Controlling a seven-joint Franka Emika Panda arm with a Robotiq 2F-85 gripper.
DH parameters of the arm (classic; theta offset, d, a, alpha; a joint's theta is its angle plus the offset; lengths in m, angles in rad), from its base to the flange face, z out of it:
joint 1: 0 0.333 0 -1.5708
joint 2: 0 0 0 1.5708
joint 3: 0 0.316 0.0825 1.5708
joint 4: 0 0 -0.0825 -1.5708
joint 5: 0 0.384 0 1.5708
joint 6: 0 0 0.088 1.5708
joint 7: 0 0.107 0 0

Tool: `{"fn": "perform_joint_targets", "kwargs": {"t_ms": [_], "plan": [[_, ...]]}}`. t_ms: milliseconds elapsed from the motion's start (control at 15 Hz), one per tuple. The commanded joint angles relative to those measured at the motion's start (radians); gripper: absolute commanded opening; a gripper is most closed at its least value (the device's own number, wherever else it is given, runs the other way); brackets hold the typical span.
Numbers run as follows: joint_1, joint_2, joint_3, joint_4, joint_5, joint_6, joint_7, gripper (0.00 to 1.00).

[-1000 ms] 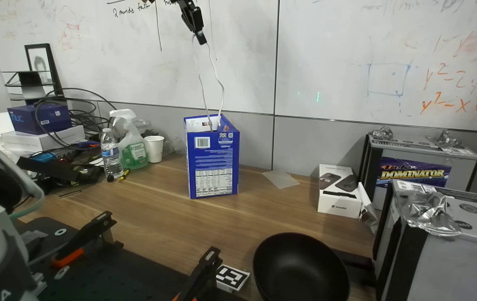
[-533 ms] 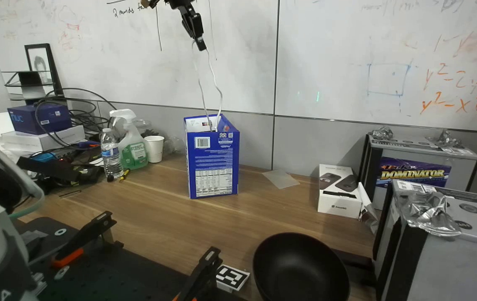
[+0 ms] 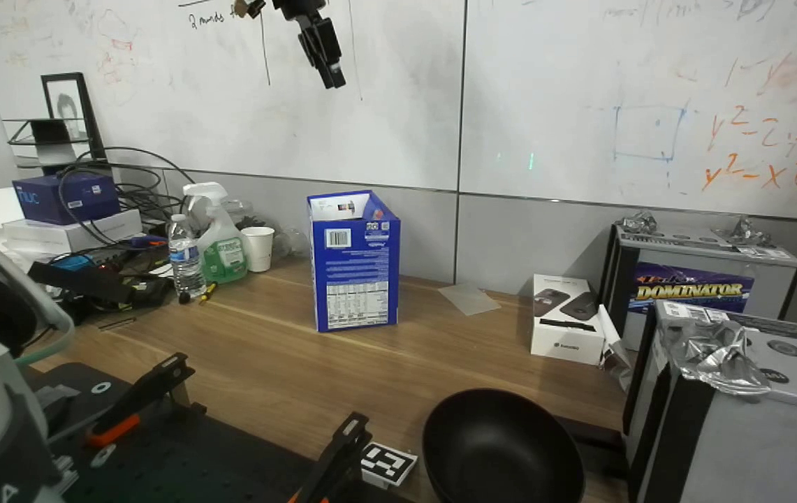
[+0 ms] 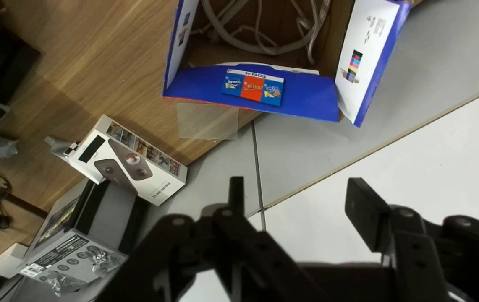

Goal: Put the ropes in the box one at a time

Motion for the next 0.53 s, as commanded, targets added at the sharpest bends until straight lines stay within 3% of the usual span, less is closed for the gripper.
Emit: {"fn": "perform_joint_targets", "kwargs": {"t_ms": [0,200,467], "plan": [[-0.008,-0.026,0.005,-0.012,0.012,-0.066,-0.066,0.95],[-0.032,-0.104,0.003,-0.101,0.047,-0.143,-0.272,1.00],[-0.082,-0.276,-0.011,-0.305,0.173,-0.146,-0.571,1.00]]}}
